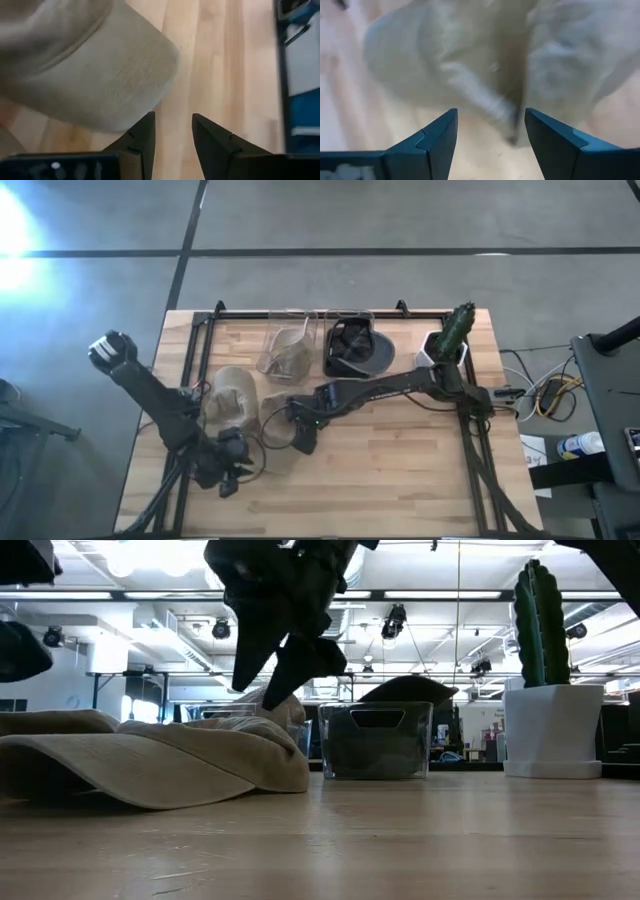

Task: Pick & Place hat
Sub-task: Put the right brown cap into the left transparent bin

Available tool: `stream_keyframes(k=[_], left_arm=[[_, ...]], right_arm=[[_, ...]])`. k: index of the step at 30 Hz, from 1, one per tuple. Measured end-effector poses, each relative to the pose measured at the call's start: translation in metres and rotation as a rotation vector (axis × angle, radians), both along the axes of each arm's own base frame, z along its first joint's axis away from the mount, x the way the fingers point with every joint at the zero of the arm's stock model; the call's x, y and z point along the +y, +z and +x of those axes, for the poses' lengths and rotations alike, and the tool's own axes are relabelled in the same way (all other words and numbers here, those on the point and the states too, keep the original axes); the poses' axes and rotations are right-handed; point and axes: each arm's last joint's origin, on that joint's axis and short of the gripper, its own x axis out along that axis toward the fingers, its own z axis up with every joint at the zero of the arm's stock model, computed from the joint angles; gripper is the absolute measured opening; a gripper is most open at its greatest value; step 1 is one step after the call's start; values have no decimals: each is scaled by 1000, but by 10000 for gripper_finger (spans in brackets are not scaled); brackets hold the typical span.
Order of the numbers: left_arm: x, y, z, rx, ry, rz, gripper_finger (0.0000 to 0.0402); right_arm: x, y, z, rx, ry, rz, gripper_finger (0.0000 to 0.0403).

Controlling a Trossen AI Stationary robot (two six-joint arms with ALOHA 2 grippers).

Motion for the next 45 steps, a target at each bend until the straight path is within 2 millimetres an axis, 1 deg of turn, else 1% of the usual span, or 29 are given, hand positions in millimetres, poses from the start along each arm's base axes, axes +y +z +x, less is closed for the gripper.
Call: stream_keyframes(k=[4,8,12,15,18,22,26,30,33,35,37,39,41,45], left_arm=[[-10,-6,8,55,-99,160,121],[-12,-23,13,129,-105,262,121],[-12,-37,20,157,-75,303,121],[-13,-40,28,112,-51,301,121],[-18,-38,41,11,-52,261,121],[-24,-31,63,-176,-66,188,121],[-26,-27,85,-325,-57,128,121],[-24,-24,94,-335,-34,114,121],[-25,-13,95,-324,-34,131,121],[-26,-1,96,-312,-34,172,121],[-24,9,97,-266,-44,257,121],[-20,15,96,-206,-68,347,121],[-14,15,95,-132,-102,433,121],[2,5,93,-22,-112,509,121]], right_arm=[[8,-10,-4,36,-21,28,226],[15,-22,-5,22,-51,50,226],[24,-31,-7,20,-79,74,226],[30,-36,-10,30,-82,80,226],[37,-42,-14,52,-84,75,226],[46,-49,-20,76,-74,64,225],[58,-46,-31,96,-35,43,224],[69,-35,-46,117,18,-38,224],[75,-22,-57,94,37,-60,224],[79,-15,-66,80,33,-54,224],[85,-12,-75,66,8,-11,224],[93,-15,-80,52,-37,95,224],[103,-20,-81,16,-91,232,224],[128,-29,-77,-118,-174,501,224]])
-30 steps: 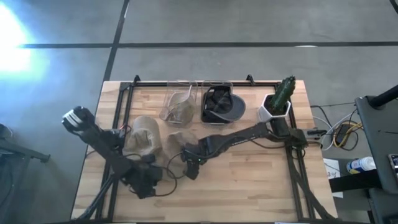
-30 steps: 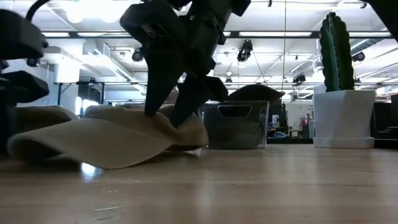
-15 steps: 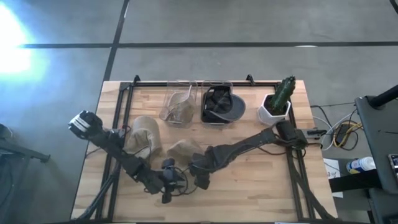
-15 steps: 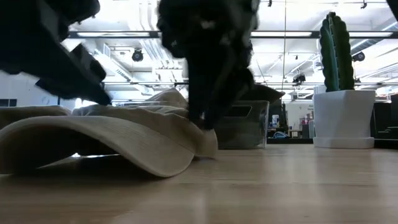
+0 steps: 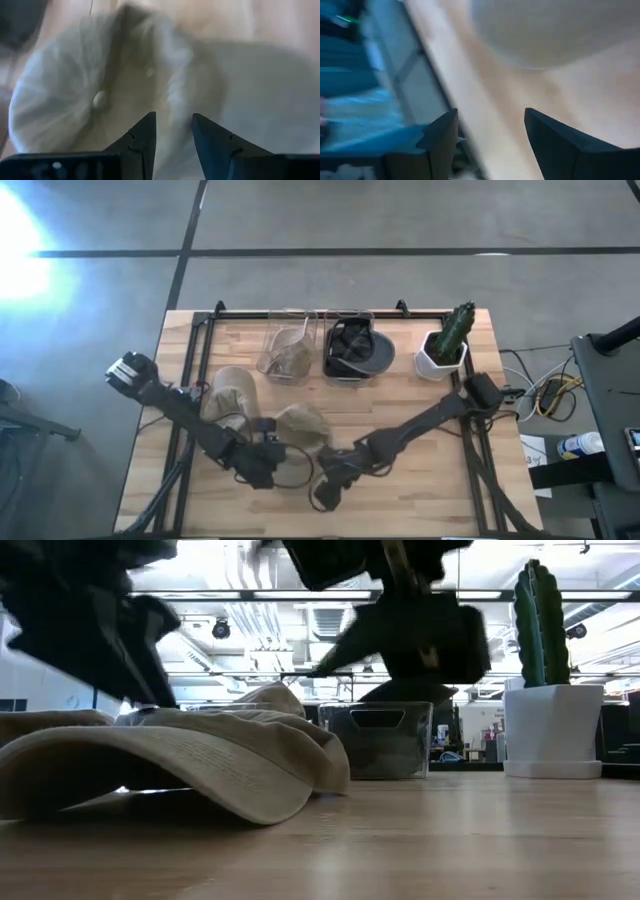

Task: Pick & Place hat
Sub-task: Put the right brown cap into the left transparent bin

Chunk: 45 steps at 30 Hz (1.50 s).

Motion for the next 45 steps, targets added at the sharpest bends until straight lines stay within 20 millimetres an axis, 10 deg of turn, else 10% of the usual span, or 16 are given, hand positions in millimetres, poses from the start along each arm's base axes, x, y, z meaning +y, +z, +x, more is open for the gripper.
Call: stream_keyframes(k=[20,45], left_arm=[[3,-22,-9,115,326,-462,121],[-26,-18,-18,115,273,-632,121]], right_arm=[[36,-58,34,10,-301,161,224],[9,-34,36,10,-605,-14,224]])
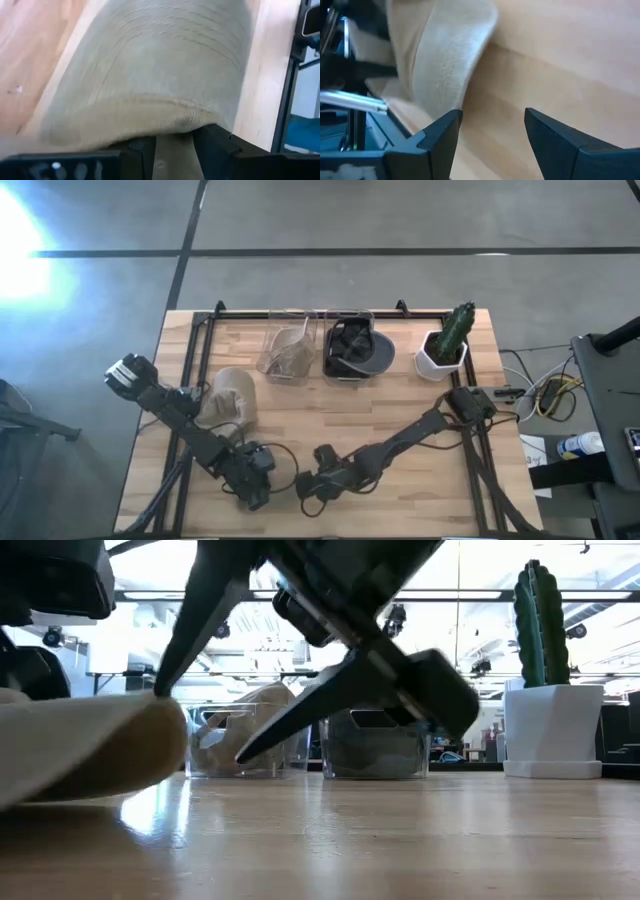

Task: Pick & Place hat
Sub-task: Put the right brown cap into the left transparent bin

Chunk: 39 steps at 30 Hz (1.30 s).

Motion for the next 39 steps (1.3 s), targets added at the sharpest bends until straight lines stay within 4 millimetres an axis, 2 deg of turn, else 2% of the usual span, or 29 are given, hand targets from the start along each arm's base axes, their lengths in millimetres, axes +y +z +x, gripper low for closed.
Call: stream_keyframes(k=[6,17,27,32,36,39], left_arm=[[3,-2,0,-2,37,24,121],[4,-3,-2,4,16,34,121],[4,-3,-1,-6,14,50,121],[4,-4,-2,-2,11,49,121],[4,-4,-2,-3,11,49,121],[4,-4,-2,-3,12,48,121]], right_arm=[[-6,2,-7,88,21,-42,224],[-6,15,-6,36,92,-57,224],[-6,13,-20,171,72,-77,224],[-6,17,-18,140,80,-85,224],[-4,17,-7,32,131,-88,224],[-7,7,1,1,118,-82,224]])
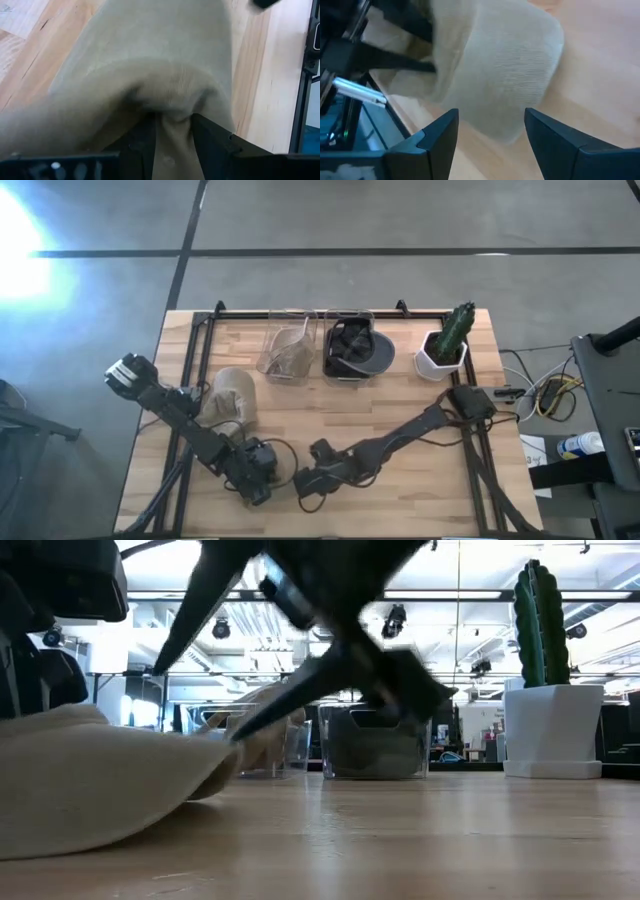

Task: Pick & Place hat
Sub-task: Put the right brown cap into the left transparent bin

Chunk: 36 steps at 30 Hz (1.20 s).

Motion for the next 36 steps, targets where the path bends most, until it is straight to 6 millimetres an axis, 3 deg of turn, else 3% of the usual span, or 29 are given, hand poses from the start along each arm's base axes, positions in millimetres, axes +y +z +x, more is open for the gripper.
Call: stream_keyframes(k=[5,15,19,24,30,36], left_arm=[[-1,1,1,-18,1,-14,121],[0,-2,-1,-12,5,-16,121],[1,-10,-2,10,20,-10,121],[0,-16,-1,23,34,-17,121],[-3,-16,2,-7,26,-47,121],[-4,-16,4,-23,24,-53,121]], right_arm=[[-9,-19,9,1,-35,24,224],[-4,-4,-3,42,15,-6,224],[-1,-9,-10,105,8,-18,224],[3,-7,-8,51,32,-8,224],[-4,-9,-1,-38,14,2,224],[-12,-26,4,-50,31,5,224]])
